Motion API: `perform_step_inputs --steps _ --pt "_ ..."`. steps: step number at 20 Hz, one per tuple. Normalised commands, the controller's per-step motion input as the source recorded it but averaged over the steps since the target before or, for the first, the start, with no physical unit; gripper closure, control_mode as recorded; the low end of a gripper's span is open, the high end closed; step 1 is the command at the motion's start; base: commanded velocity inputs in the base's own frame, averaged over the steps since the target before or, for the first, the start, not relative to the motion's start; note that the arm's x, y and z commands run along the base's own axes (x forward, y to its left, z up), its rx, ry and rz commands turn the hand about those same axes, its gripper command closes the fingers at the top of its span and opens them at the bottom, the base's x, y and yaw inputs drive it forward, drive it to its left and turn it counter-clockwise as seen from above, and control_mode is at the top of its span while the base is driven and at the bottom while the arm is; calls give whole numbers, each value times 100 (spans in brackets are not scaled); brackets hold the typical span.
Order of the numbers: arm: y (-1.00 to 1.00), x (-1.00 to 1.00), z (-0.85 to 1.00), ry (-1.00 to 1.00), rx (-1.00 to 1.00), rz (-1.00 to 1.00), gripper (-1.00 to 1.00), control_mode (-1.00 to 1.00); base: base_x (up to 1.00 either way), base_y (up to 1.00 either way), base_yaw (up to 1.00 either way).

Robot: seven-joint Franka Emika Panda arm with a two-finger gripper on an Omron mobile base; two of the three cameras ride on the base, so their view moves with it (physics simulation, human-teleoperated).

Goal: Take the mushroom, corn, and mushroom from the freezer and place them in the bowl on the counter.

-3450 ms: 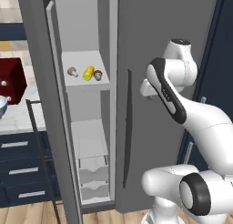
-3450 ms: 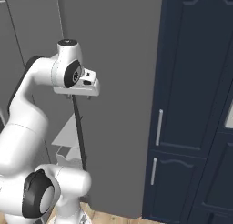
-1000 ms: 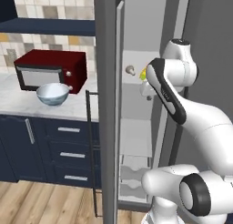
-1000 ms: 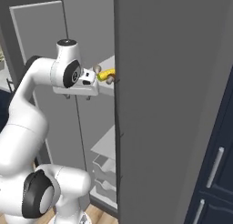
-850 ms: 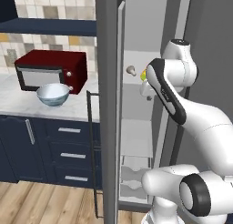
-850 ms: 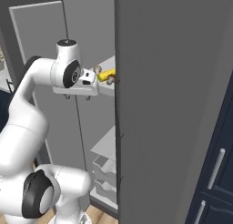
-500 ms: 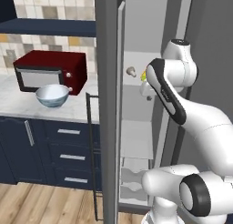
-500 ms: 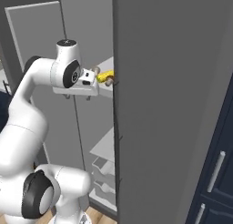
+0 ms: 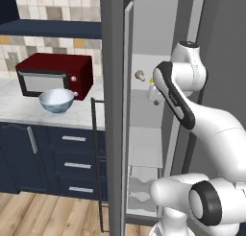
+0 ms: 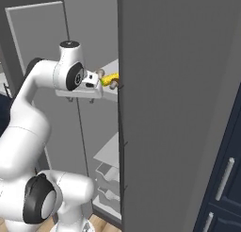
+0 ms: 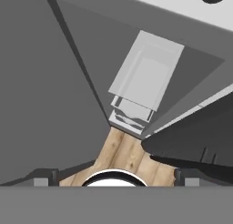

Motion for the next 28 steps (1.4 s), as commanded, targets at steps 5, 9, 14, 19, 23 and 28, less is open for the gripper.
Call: perform_step_inputs --steps 5,9,14,19,23,28 --pt "3 2 2 -4 0 -10 -100 -100 0 0 0" --pt "0 18 22 -21 0 -31 -100 -100 0 0 0" --pt "1 21 9 -21 0 -24 -100 -100 0 0 0" --pt "0 36 6 -9 -1 -10 -100 -100 0 0 0" --pt "-3 46 2 6 0 -1 -100 -100 0 0 0" --pt "-7 48 3 0 0 0 -100 -100 0 0 0"
